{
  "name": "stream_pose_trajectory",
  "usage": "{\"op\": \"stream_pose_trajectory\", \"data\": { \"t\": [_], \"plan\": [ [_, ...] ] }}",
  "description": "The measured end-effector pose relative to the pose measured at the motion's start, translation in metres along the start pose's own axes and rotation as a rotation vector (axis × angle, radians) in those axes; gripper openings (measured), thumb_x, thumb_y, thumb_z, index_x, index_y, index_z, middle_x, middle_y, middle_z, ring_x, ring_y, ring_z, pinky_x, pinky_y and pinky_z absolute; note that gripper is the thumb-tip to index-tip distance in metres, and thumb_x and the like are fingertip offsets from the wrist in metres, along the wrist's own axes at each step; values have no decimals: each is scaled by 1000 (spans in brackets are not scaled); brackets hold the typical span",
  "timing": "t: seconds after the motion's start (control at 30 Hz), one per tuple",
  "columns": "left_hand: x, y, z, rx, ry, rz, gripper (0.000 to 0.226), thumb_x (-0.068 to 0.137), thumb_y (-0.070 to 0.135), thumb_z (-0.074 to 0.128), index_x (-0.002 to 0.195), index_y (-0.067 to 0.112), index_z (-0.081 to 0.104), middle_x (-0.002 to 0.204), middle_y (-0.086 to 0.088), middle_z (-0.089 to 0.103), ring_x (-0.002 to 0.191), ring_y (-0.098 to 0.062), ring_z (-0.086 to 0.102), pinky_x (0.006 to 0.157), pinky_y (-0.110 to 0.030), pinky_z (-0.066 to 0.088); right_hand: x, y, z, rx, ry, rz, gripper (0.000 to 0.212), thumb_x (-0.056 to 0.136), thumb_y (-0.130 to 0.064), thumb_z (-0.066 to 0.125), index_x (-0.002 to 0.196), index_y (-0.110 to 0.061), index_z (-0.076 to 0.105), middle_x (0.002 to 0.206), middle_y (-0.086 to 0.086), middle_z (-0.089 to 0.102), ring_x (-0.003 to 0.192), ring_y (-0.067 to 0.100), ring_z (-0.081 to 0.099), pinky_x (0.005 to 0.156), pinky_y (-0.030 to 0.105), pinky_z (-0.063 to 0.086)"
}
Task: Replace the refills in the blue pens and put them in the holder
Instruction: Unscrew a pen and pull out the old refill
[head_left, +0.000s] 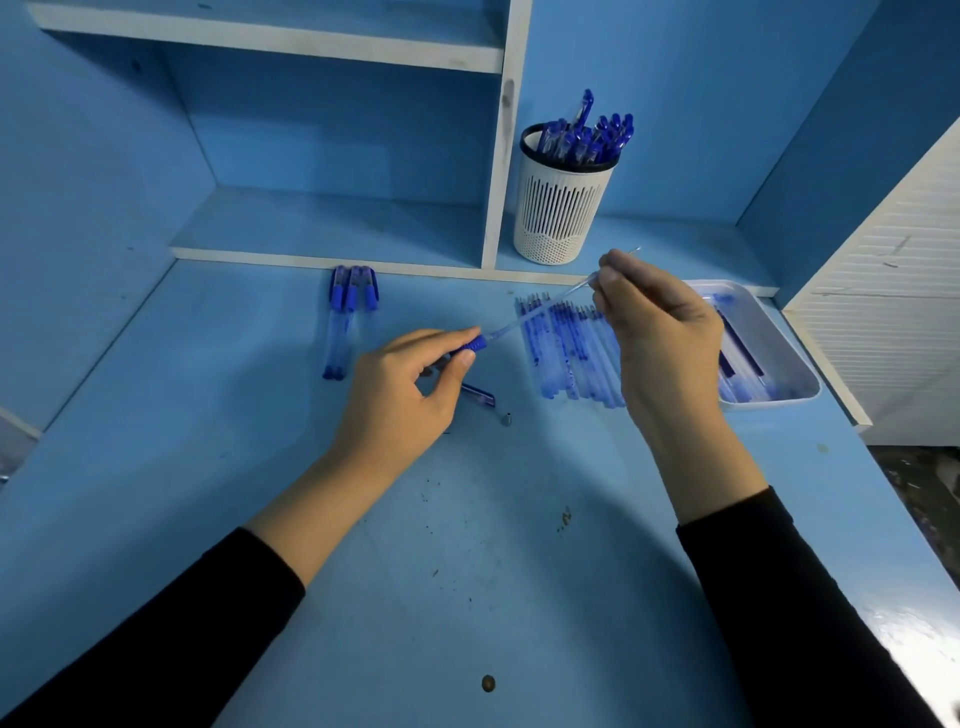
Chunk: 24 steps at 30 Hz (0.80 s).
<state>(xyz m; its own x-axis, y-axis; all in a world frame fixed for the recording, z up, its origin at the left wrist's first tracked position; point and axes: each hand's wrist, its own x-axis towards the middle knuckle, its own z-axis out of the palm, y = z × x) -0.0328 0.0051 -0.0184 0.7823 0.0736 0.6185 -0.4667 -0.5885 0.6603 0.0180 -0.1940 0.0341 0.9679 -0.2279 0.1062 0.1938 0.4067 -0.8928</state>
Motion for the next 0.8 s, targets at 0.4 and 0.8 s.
{"op": "stream_pose_trajectory", "data": {
  "t": [0.4,0.8],
  "plan": [
    [28,-12,13,33,32,76,22,93,10,65,114,8,72,103,10,68,89,-8,65,79,-22,54,59,13,2,-366,-334,287,20,83,10,64,97,-2,70,84,4,73,75,11,67,75,18,55],
    [30,-15,17,11,15,55,22,92,12,66,113,10,73,103,8,70,87,-11,68,77,-27,55,67,34,22,-1108,-561,78,19,80,-10,75,96,-21,76,86,-8,72,74,-2,62,68,8,46]
  ]
}}
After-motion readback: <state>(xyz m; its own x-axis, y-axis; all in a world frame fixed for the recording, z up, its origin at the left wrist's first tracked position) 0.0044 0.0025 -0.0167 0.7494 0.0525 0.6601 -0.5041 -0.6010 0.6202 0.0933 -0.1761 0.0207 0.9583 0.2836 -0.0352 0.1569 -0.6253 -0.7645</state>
